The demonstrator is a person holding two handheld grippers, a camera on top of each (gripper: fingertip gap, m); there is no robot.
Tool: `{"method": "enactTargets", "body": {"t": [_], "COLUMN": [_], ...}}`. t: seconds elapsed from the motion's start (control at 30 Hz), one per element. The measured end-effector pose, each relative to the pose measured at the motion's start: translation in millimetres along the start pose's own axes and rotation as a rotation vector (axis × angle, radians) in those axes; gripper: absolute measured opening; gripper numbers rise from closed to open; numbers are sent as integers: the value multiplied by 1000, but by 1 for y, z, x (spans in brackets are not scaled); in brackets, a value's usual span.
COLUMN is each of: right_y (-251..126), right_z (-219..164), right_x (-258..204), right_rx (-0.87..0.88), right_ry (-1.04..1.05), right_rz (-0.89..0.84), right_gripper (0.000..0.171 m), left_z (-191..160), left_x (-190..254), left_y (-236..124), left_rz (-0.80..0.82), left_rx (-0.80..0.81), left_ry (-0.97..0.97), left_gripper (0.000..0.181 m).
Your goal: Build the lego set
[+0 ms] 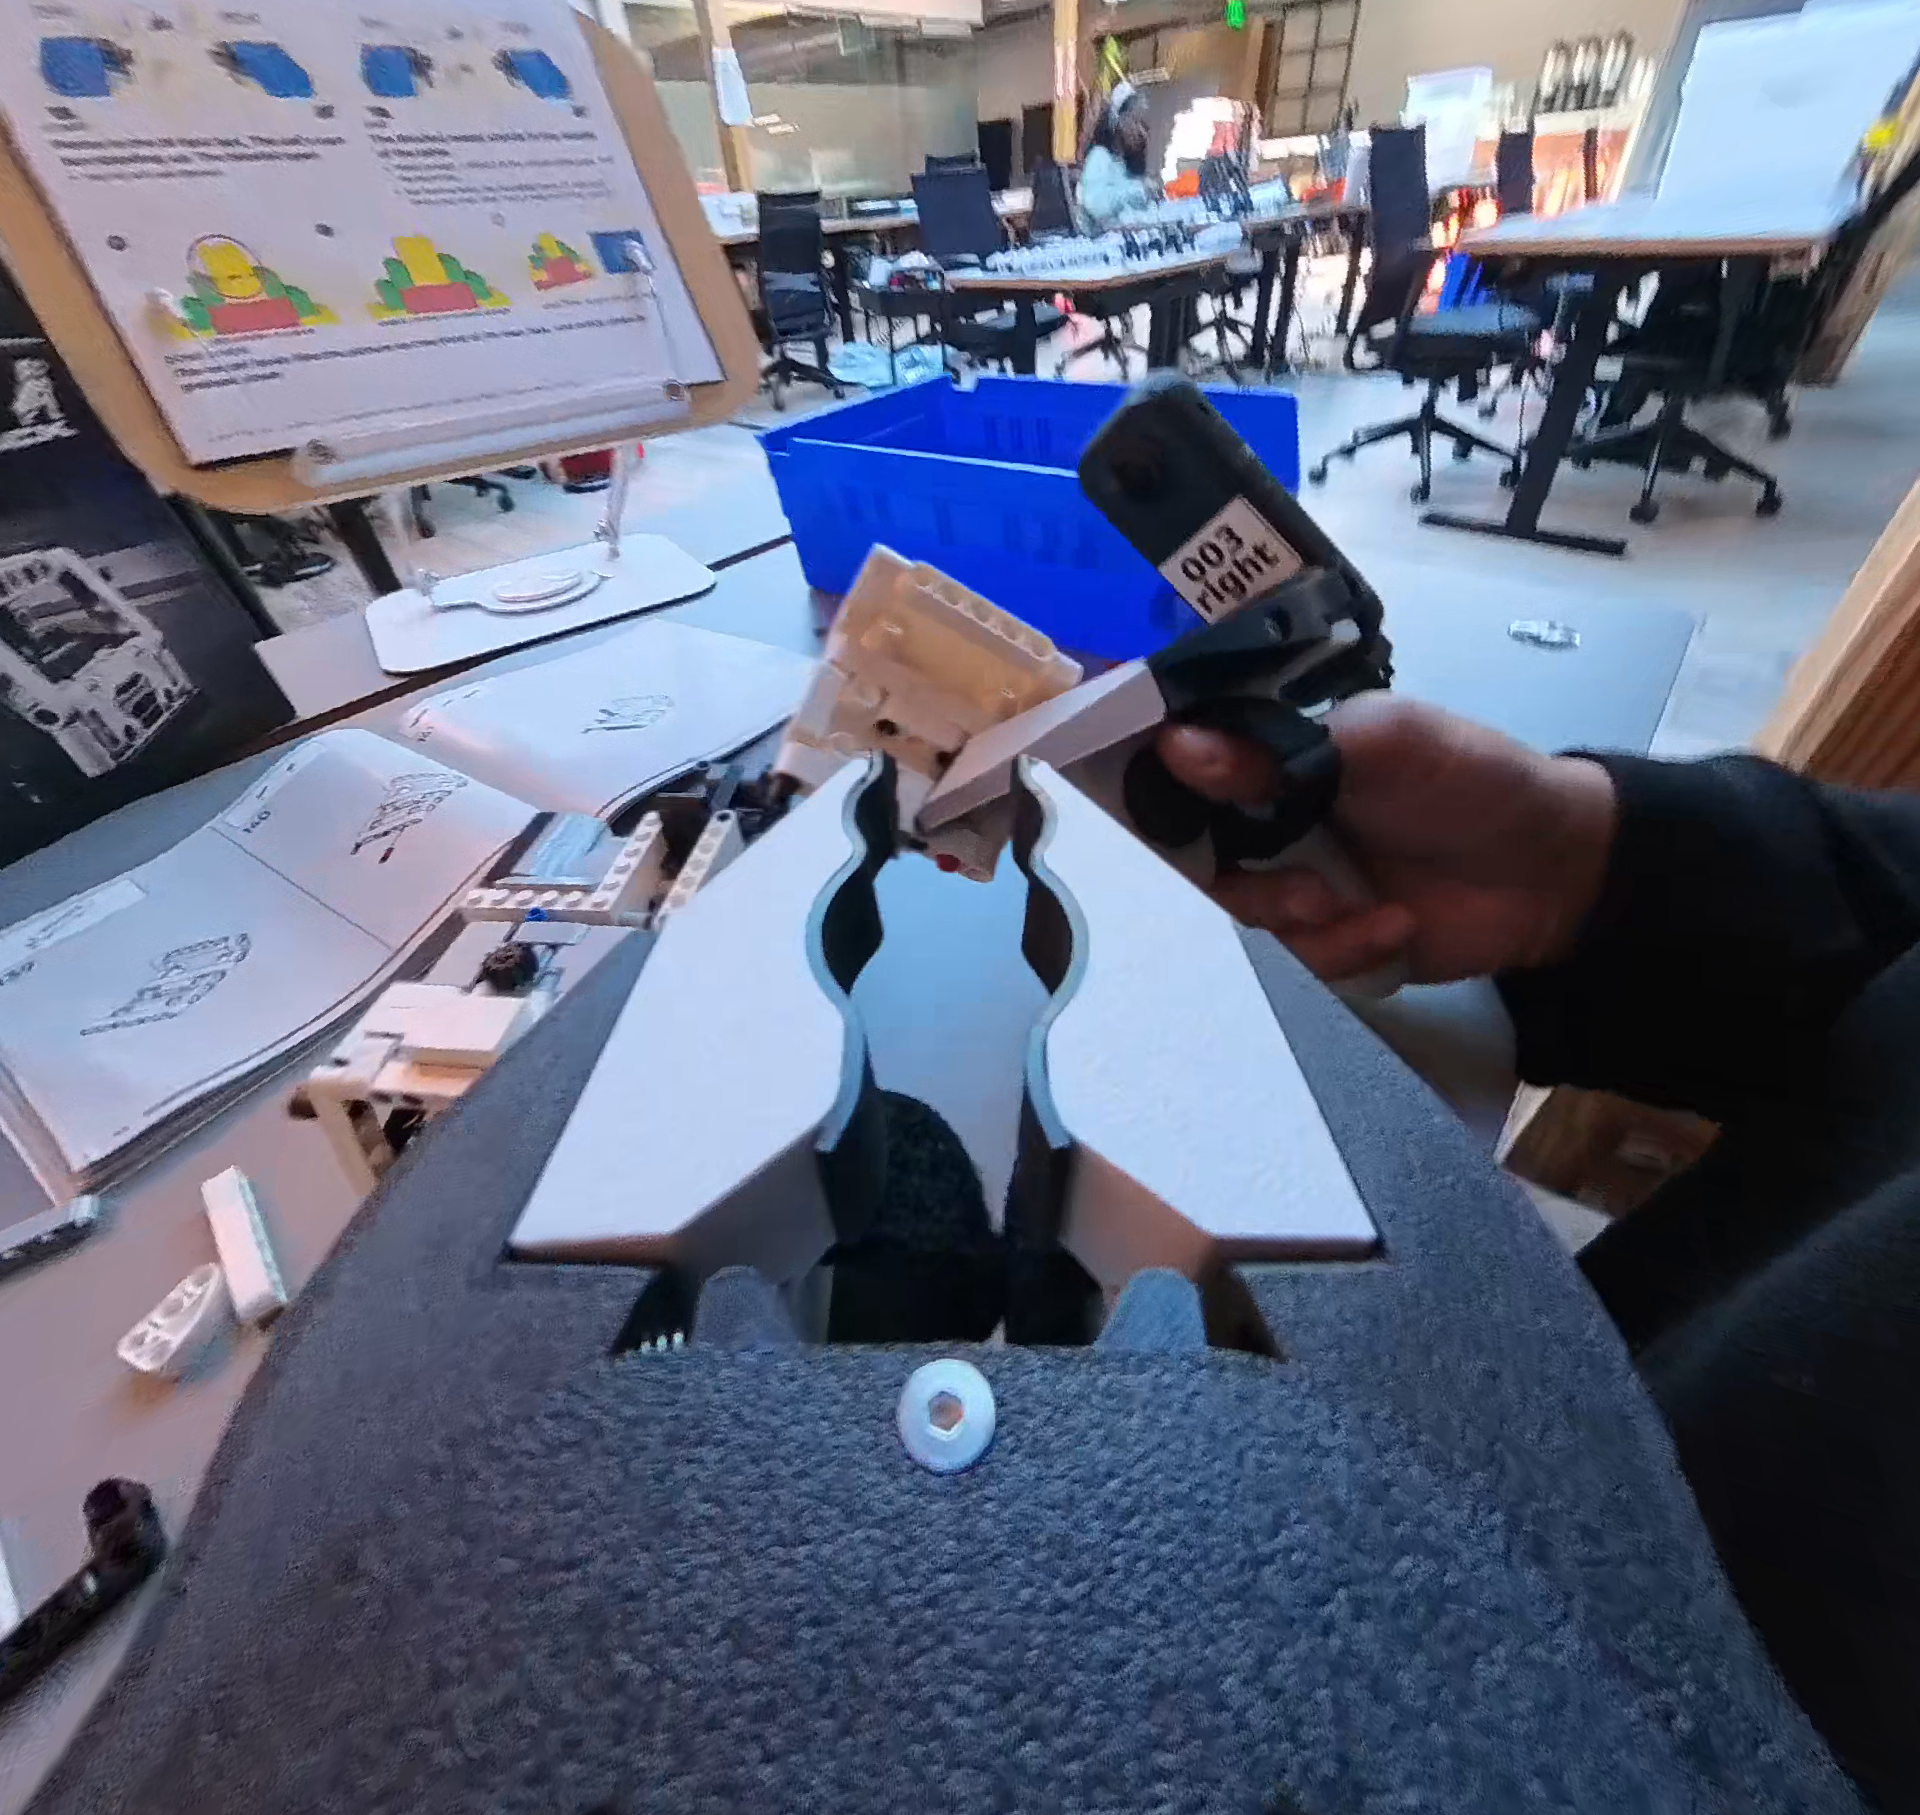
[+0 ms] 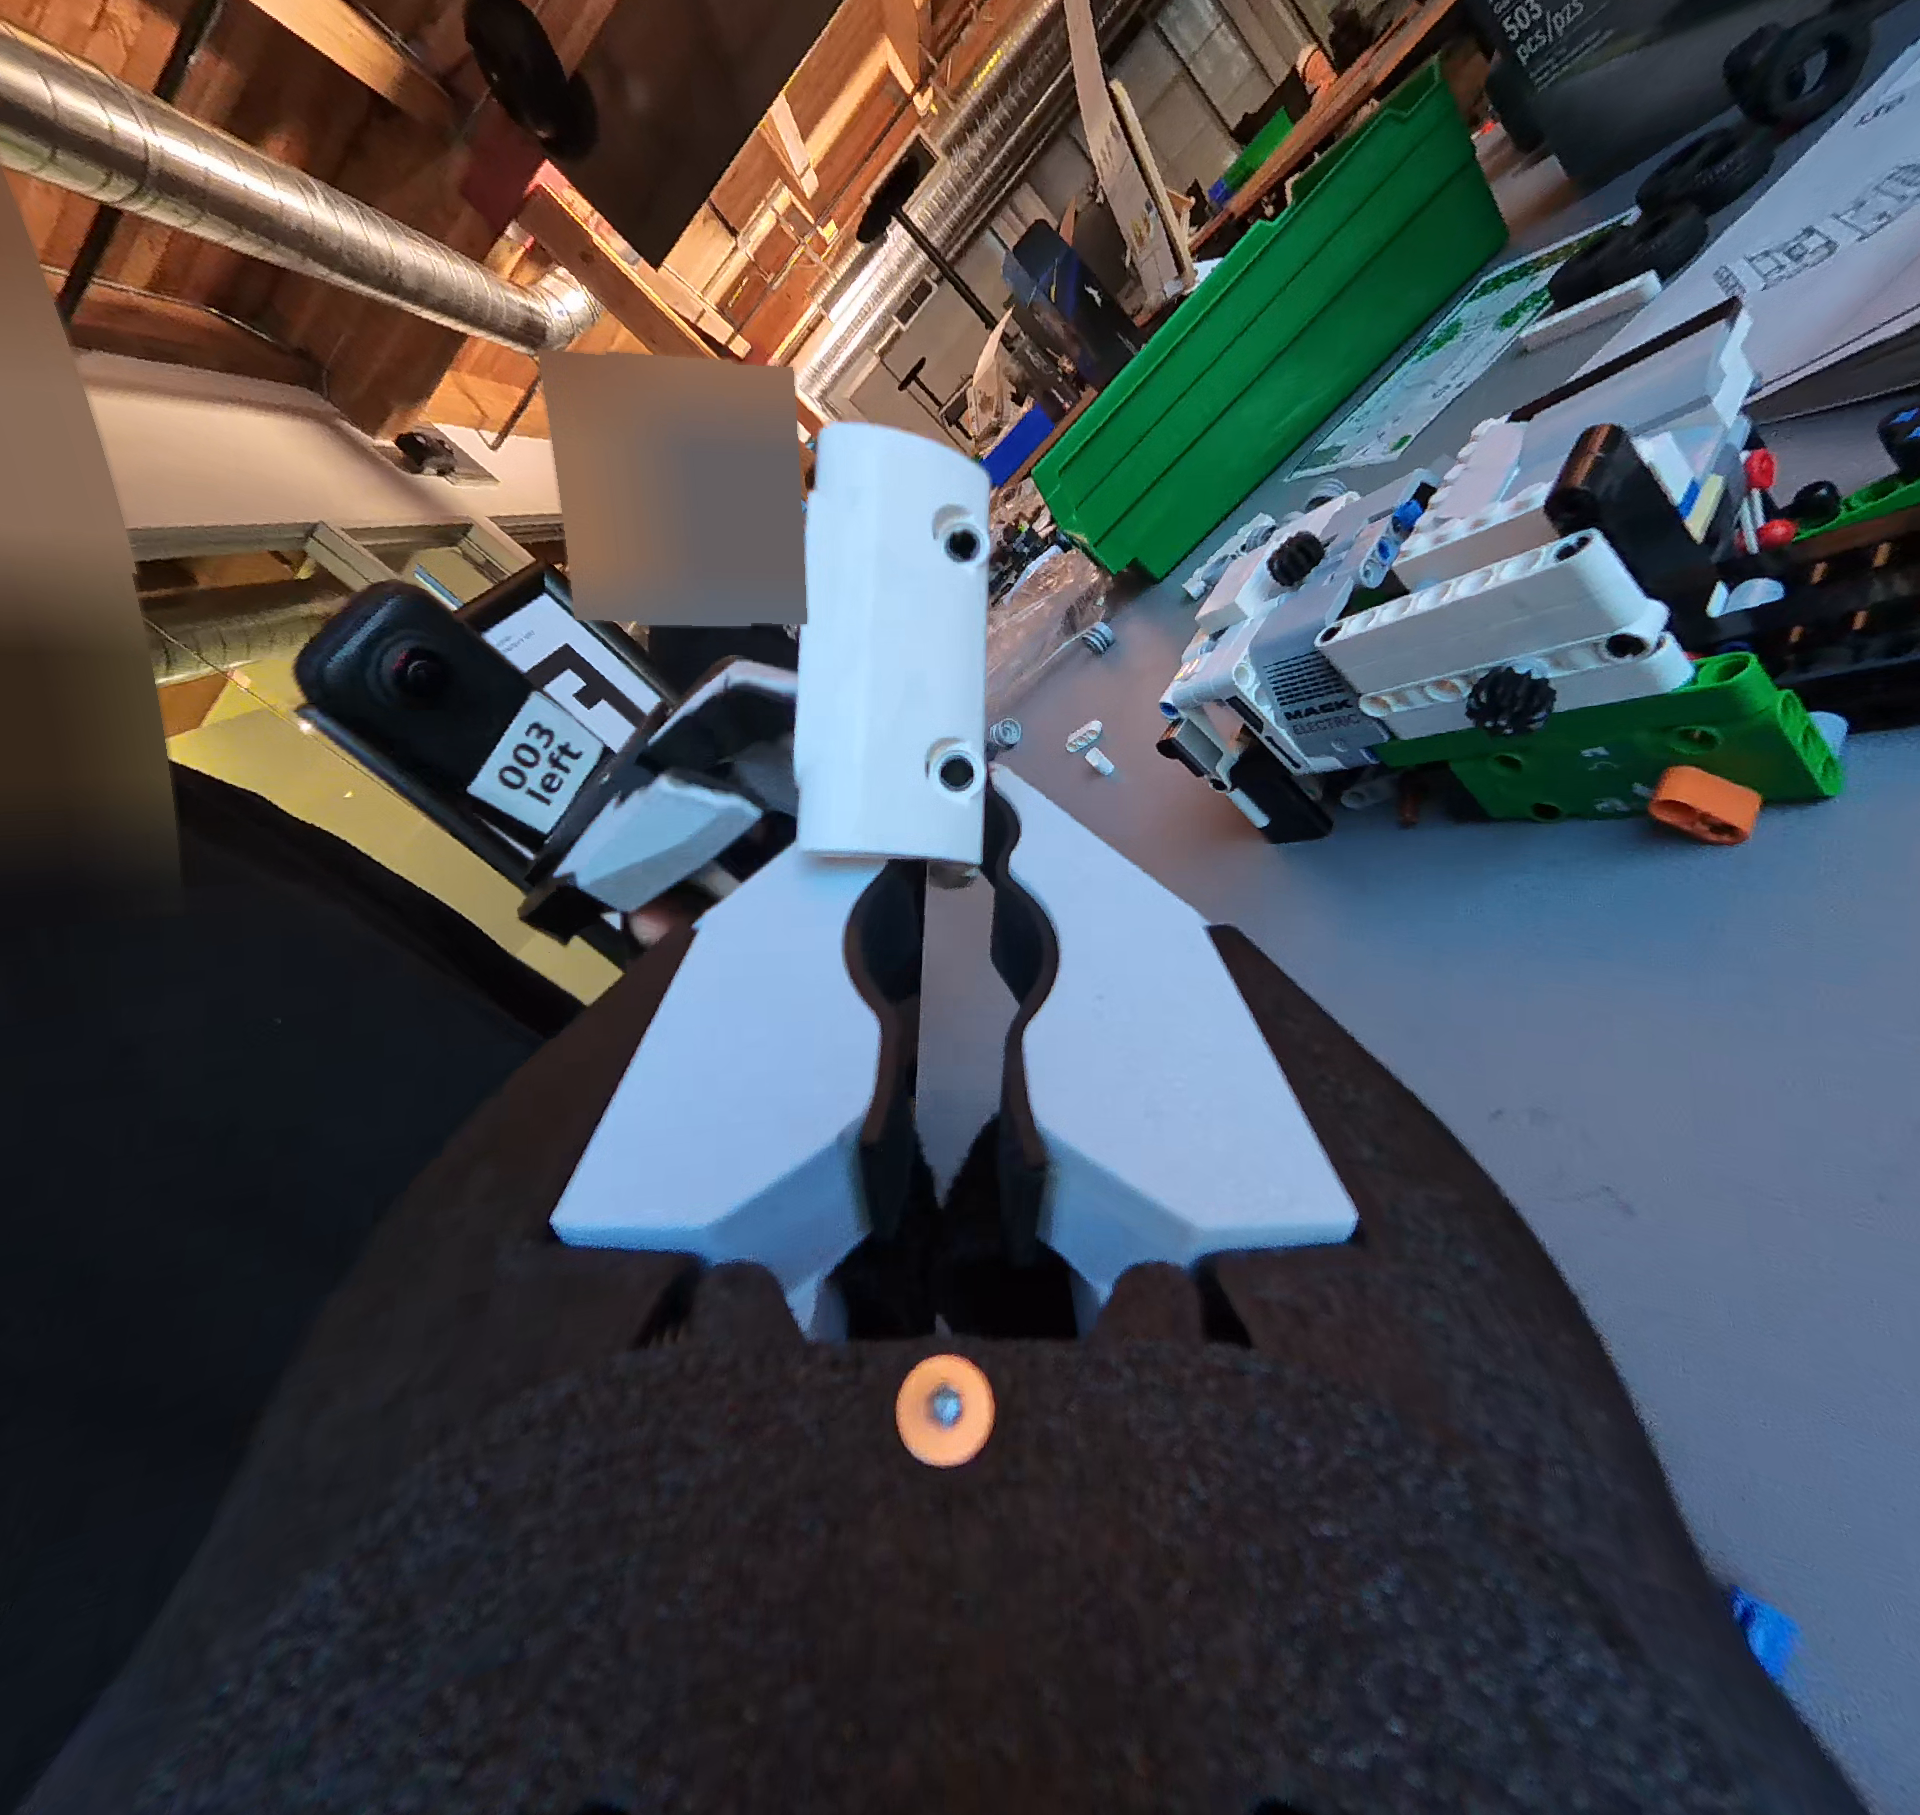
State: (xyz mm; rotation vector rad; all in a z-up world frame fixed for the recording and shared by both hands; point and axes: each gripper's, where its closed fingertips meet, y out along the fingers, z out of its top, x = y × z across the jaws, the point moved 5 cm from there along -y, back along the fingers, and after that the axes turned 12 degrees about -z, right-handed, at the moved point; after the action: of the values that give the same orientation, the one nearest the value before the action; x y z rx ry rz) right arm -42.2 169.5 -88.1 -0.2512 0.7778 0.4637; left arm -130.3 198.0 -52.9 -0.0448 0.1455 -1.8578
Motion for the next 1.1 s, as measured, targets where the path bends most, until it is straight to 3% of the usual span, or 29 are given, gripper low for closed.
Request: {"method": "enactTargets", "body": {"t": [0.17, 0.47, 0.63, 0.73, 0.93, 1.1], "right_y": [0, 2, 3, 0, -7, -8], "right_z": [0, -5, -6, -3, 4, 5], "right_x": [-3, -4, -2, -4, -21, -29], "right_rx": [-8, -26, -9, 20, 109, 144], "right_ry": [-13, 30, 56, -8, -214, -297], "right_rz": [5, 10, 15, 0, 13, 37], "right_gripper": [7, 7, 7, 7, 6, 7], "left_z": [-9, -12, -13, -12, -13, -22], "left_x": [-8, -1, -3, -10, -22, -16], "left_y": [-1, 0, -3, -12, -18, -7], "left_rz": [38, 61, 41, -57, -480, -616], "left_rx": [-47, -121, -110, 2, 401, 424], "left_ry": [-9, 140, 88, -184, -1030, -1301], "left_gripper": [29, 14, 21, 33, 40, 31]}}
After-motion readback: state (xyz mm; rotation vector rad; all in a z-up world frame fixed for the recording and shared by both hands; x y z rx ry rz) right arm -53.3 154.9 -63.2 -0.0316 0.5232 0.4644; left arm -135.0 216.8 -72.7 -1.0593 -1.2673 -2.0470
